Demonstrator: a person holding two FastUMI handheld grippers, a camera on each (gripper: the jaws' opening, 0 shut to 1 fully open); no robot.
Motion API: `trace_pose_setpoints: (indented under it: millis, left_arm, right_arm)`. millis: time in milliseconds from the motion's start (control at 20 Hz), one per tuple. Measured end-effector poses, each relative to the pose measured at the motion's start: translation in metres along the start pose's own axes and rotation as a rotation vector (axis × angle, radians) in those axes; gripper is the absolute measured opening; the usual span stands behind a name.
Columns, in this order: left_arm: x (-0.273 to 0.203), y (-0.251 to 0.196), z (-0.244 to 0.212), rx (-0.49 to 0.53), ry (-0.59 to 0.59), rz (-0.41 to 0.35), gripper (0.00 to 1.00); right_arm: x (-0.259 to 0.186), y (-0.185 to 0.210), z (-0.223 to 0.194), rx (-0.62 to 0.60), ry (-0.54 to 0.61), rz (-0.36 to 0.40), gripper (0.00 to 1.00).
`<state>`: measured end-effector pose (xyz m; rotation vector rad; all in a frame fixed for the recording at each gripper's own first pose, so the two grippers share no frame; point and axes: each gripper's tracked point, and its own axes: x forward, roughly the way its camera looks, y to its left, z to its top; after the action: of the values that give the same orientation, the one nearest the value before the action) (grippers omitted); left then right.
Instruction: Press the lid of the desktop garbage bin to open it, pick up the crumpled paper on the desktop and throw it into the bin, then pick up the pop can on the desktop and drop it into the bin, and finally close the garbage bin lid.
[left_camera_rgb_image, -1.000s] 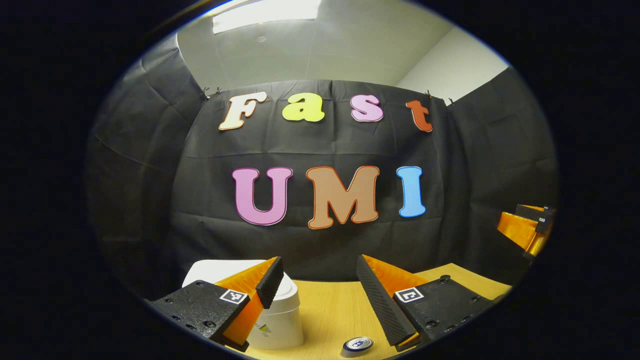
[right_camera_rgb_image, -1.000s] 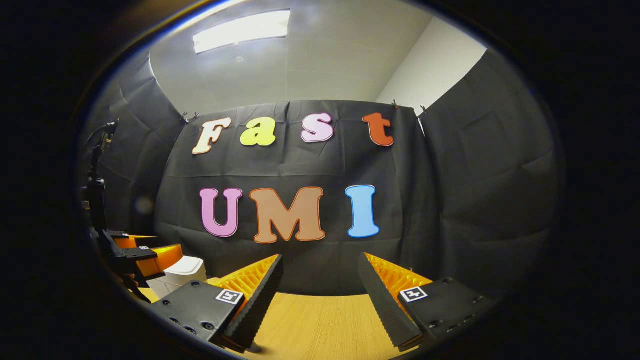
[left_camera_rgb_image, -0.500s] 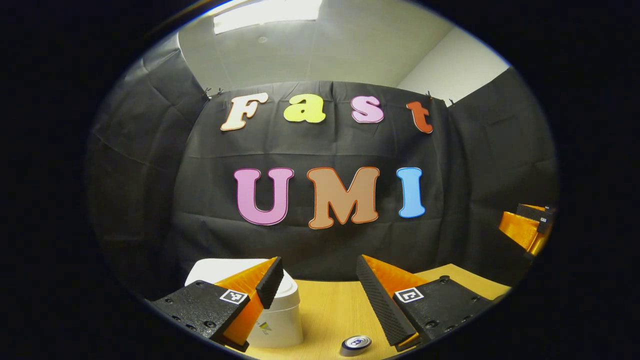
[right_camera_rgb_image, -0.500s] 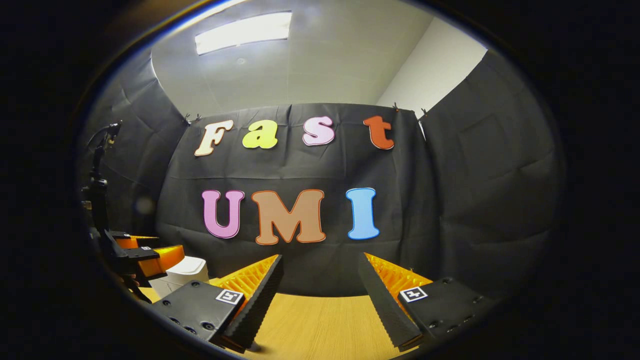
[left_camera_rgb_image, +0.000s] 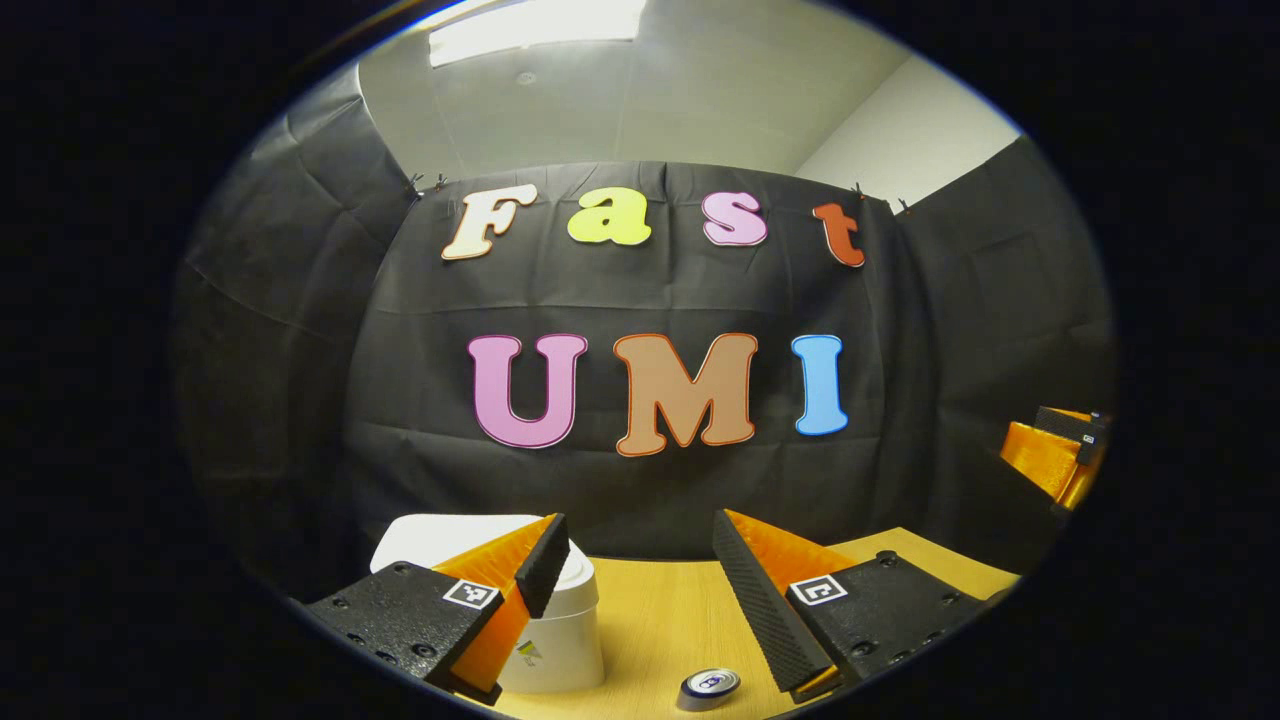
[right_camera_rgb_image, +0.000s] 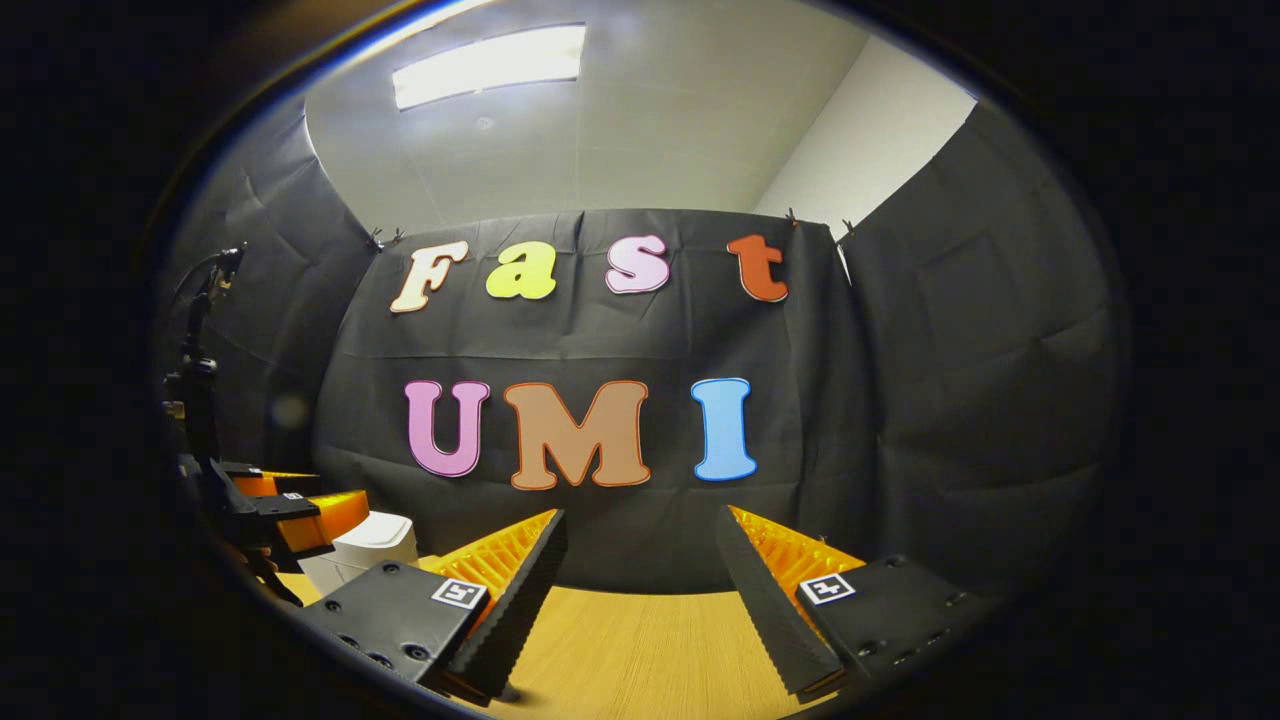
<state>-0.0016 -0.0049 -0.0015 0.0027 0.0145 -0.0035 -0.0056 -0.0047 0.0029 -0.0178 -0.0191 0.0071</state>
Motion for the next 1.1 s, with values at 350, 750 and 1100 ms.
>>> trace_pose_setpoints:
  millis: [350,750,1100]
  left_arm:
    - [0.0004,0.0024,0.0024,0.012,-0.006,0.001,0.90]
    - [0.0027,0.0015,-0.0008,0.010,0.007,-0.003,0.93]
    - [0.0035,-0.0040,-0.0023,0.005,0.011,-0.022,0.51]
  right_arm:
    - [0.0016,0.0015,-0.0008,-0.001,0.004,0.002,0.97]
    - [0.0032,0.0009,-0.0020,-0.007,0.006,-0.007,0.97]
    - [0.0049,0.0010,-0.0055,-0.012,0.012,-0.004,0.97]
